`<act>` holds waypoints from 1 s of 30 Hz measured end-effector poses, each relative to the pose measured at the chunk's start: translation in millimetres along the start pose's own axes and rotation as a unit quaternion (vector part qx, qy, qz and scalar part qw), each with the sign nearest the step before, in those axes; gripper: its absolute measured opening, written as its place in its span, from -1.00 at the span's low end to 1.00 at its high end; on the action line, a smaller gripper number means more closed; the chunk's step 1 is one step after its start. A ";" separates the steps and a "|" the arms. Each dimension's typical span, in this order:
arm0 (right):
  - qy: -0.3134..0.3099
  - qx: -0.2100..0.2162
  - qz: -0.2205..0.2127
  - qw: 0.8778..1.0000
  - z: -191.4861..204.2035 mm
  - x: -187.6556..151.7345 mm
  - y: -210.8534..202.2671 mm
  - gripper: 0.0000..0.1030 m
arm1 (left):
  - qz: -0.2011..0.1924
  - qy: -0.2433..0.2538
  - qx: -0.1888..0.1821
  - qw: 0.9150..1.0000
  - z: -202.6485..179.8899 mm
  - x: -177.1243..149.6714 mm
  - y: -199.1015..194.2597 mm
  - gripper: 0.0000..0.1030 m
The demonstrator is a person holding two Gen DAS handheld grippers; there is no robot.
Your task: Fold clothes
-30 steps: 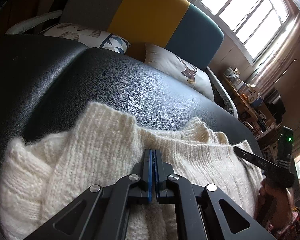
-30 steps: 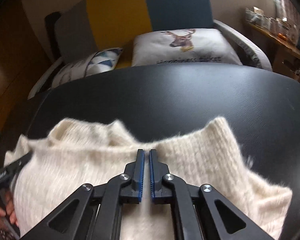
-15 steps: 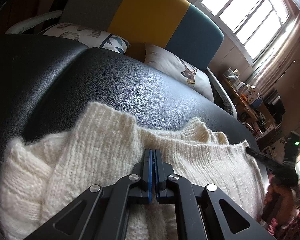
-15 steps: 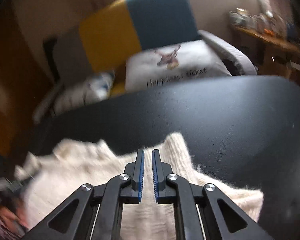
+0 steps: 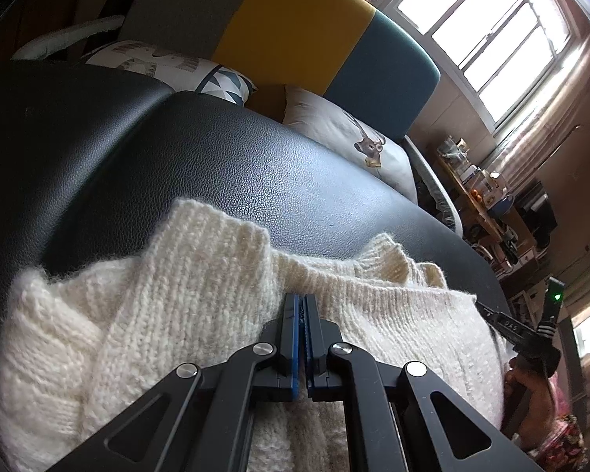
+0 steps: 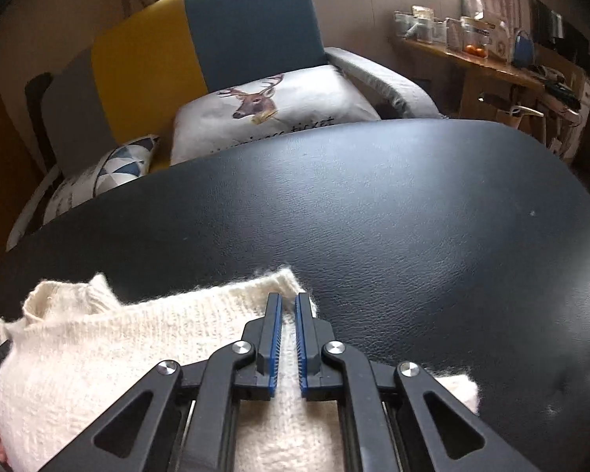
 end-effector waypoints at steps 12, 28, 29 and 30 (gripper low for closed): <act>-0.110 0.053 -0.040 0.992 60.5 2.2 -59.0 -0.72 | 0.011 0.056 0.089 0.994 -23.4 15.8 -14.8 -0.28; -0.105 0.041 0.002 0.994 56.1 -29.6 -16.6 -0.77 | -0.015 0.047 0.186 0.981 28.2 17.7 -19.6 -0.93; -0.105 0.042 0.002 0.994 56.2 -29.1 -16.6 -0.77 | -0.024 0.029 0.187 0.982 34.6 15.5 -24.1 -0.93; -0.103 0.043 0.001 0.994 56.9 -28.1 -15.7 -0.77 | -0.033 0.011 0.182 0.983 40.2 12.9 -28.3 -0.93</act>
Point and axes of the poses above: each gripper's, at about its wrist camera, not at the fingertips, and y roughly the way its jaws point, z to its left, x to its top, the point moved 8 cm from there along y, roughly the way its jaws point, and after that the axes turned 7 degrees about z, right-handed, at the moved point
